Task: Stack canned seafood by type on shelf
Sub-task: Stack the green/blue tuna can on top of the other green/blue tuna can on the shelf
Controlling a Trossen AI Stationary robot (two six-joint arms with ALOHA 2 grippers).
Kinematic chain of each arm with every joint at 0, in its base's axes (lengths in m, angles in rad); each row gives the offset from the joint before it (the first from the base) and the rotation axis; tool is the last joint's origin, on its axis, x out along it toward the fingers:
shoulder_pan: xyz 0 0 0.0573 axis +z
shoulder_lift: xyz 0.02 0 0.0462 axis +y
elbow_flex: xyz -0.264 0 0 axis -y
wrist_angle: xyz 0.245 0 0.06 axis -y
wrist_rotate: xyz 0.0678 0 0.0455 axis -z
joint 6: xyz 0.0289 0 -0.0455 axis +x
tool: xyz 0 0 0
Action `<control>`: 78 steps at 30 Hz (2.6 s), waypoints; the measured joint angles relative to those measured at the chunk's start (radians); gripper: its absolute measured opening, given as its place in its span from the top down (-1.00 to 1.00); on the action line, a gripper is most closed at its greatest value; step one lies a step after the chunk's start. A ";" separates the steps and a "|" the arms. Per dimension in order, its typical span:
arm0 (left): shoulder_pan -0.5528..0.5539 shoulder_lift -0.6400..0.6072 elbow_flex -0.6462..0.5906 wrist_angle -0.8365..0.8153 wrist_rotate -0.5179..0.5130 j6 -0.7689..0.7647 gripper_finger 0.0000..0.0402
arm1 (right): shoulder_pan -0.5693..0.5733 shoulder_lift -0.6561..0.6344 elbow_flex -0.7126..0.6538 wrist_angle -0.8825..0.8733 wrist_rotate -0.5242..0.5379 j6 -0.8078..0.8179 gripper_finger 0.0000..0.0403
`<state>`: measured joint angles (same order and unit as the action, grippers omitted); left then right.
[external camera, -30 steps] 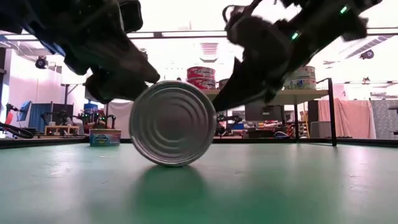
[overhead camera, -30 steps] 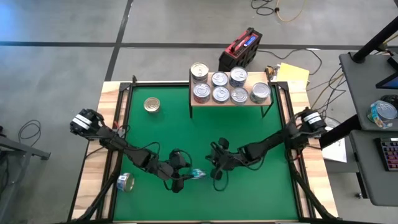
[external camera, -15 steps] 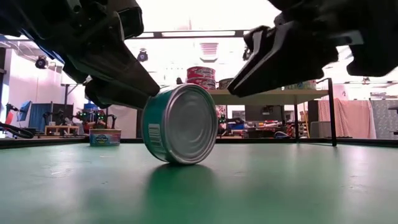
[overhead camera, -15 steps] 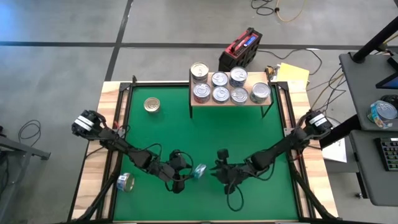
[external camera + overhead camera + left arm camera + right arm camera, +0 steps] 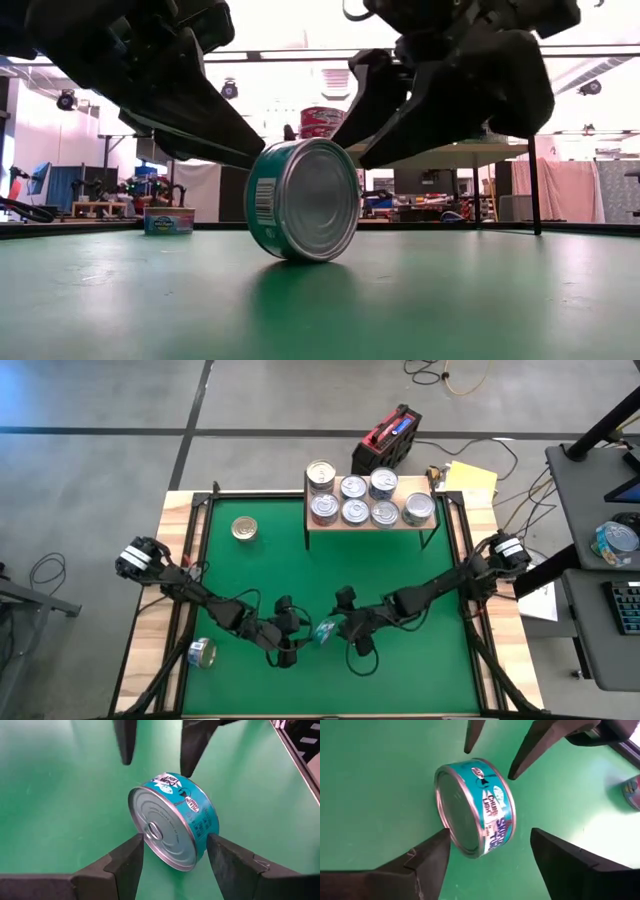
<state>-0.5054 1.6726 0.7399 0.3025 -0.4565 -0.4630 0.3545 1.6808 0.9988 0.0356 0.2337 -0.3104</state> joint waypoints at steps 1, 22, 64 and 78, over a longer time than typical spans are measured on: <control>0.003 0.000 0.000 0.001 0.000 0.016 0.00 | -0.008 -0.001 0.005 -0.006 -0.014 -0.012 -0.34; 0.042 0.000 -0.001 0.057 0.055 0.106 0.00 | -0.122 0.053 0.060 -0.032 -0.295 -0.080 -0.34; 0.027 -0.142 -0.003 0.075 -0.205 0.456 0.00 | 0.035 -0.311 0.059 -0.246 0.449 -0.214 0.32; 0.028 -0.173 -0.003 0.044 -0.727 0.686 0.00 | -0.148 -0.345 0.062 -0.237 0.799 -0.526 0.32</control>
<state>-0.4778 1.4998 0.7364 0.3466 -1.1830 0.2230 0.2064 1.3354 1.0609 -0.2011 1.0325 -0.8365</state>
